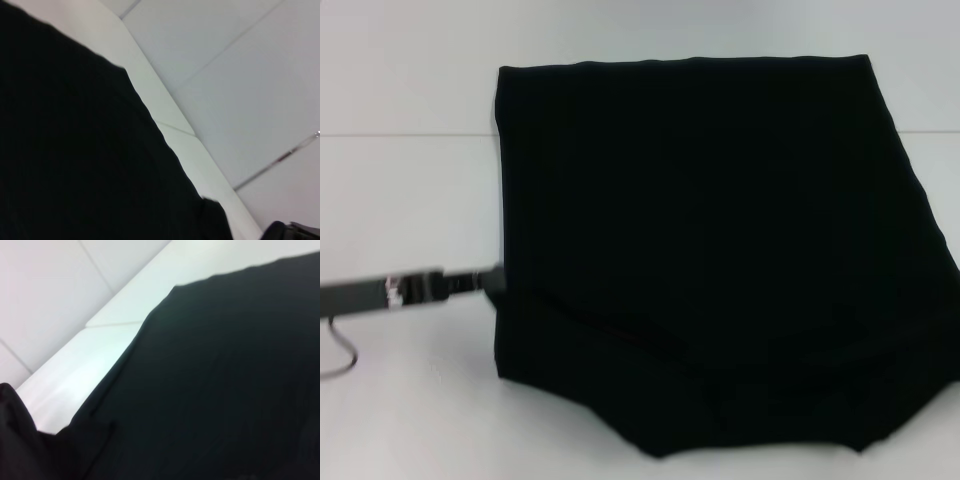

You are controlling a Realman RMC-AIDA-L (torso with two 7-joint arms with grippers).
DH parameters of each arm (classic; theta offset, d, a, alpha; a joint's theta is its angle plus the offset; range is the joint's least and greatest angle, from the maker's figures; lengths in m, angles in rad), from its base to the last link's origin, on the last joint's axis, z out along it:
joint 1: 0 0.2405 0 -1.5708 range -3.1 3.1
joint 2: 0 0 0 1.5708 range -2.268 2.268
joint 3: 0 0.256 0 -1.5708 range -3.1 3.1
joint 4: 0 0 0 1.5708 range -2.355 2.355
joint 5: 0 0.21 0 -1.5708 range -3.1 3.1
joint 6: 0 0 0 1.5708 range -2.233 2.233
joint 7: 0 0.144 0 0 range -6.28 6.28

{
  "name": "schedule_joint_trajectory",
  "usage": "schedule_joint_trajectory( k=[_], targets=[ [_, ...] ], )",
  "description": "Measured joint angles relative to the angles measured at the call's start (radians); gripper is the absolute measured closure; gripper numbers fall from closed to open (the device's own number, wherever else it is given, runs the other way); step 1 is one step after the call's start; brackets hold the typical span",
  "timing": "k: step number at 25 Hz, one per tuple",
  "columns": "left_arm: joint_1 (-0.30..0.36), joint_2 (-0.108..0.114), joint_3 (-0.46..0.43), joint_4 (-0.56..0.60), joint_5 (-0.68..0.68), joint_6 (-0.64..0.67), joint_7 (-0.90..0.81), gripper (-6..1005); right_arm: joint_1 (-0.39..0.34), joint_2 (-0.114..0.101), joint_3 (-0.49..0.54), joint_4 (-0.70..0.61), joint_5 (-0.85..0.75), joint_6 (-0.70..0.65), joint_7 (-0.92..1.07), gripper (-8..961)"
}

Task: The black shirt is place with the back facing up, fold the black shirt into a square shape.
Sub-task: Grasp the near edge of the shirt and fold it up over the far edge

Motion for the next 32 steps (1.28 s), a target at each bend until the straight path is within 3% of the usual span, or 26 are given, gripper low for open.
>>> schedule_joint_trajectory(
  k=[4, 8, 13, 20, 32],
  targets=[
    [-0.091, 0.031, 0.006, -0.041, -0.004, -0.137, -0.016, 969, 0.080, -0.001, -0.005, 0.017, 0.001, 0.100, 0.038, 893],
    [-0.162, 0.048, 0.011, -0.081, -0.004, -0.302, -0.028, 970, 0.155, -0.015, -0.019, 0.097, 0.001, 0.249, 0.051, 893],
    [-0.220, 0.047, 0.026, -0.127, -0.006, -0.515, -0.034, 970, 0.246, -0.022, -0.078, 0.192, 0.002, 0.491, 0.061, 884],
    [-0.288, 0.052, 0.041, -0.167, -0.008, -0.689, -0.028, 970, 0.358, -0.019, -0.182, 0.235, 0.003, 0.738, 0.097, 866],
    [-0.346, 0.043, 0.072, -0.192, -0.017, -0.846, -0.023, 970, 0.431, -0.019, -0.284, 0.309, 0.044, 0.952, 0.097, 835]
  ],
)
